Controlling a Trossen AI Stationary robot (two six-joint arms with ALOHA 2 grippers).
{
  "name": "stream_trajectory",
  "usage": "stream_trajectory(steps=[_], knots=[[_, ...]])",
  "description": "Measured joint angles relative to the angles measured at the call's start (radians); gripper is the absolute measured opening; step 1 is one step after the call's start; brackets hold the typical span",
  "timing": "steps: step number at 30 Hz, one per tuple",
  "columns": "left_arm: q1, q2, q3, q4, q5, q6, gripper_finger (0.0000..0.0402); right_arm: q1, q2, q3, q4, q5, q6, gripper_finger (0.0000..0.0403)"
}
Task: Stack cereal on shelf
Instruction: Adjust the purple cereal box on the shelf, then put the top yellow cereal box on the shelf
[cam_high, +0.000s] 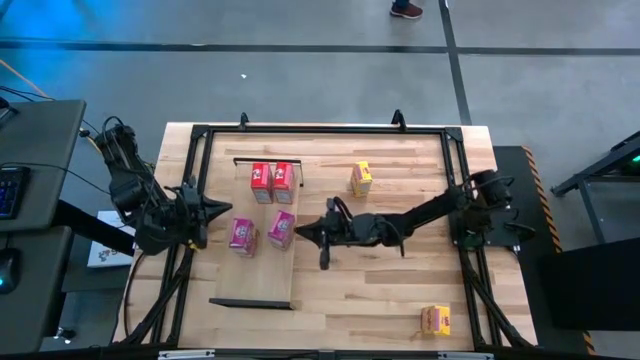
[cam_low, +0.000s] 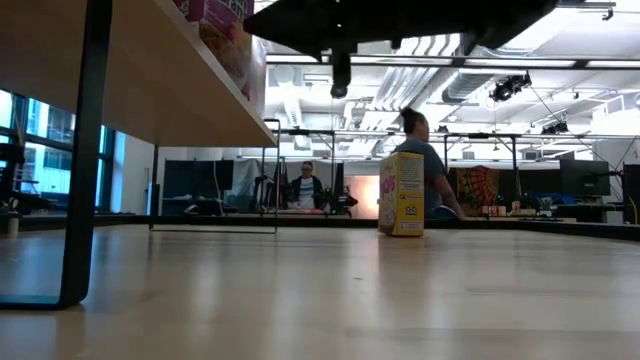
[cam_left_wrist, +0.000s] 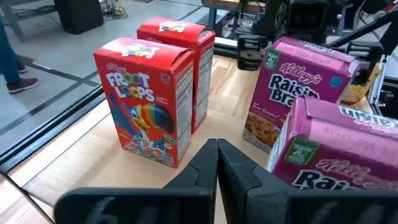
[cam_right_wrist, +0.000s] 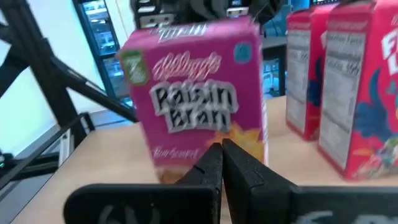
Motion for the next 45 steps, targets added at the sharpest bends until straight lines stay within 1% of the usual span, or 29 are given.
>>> stream_trajectory(steps=[3,6,14,24,27,30,37,40,45], knots=[[0.0,0.014,0.0,0.003,-0.003,-0.028,0.0,-0.008,0.0,0.02,-0.047,-0.002,0.004,0.0],[0.0,0.037,0.0,0.004,-0.034,-0.053,0.0,-0.006,0.0,0.025,-0.074,-0.006,0.005,0.0],[0.0,0.083,0.0,0.006,-0.1,-0.035,0.0,-0.021,0.0,0.025,-0.113,0.018,0.008,0.0],[0.0,0.082,0.0,0.016,-0.125,-0.034,0.0,-0.039,0.01,0.025,-0.066,0.025,0.008,0.0],[0.0,0.082,0.0,0.018,-0.133,-0.034,0.0,-0.04,0.042,0.029,-0.018,-0.008,0.009,0.0],[0.0,0.082,0.0,0.019,-0.149,-0.022,0.0,-0.05,0.068,0.043,-0.027,-0.026,0.028,0.0],[0.0,0.082,0.0,0.02,-0.145,-0.023,0.0,-0.048,0.062,0.049,-0.023,-0.026,0.026,0.0],[0.0,0.082,0.0,0.02,-0.145,-0.023,0.0,-0.048,0.045,0.049,-0.055,-0.01,0.006,0.0],[0.0,0.082,0.0,0.02,-0.144,-0.024,0.0,-0.044,-0.022,0.049,-0.236,0.038,0.008,0.0]])
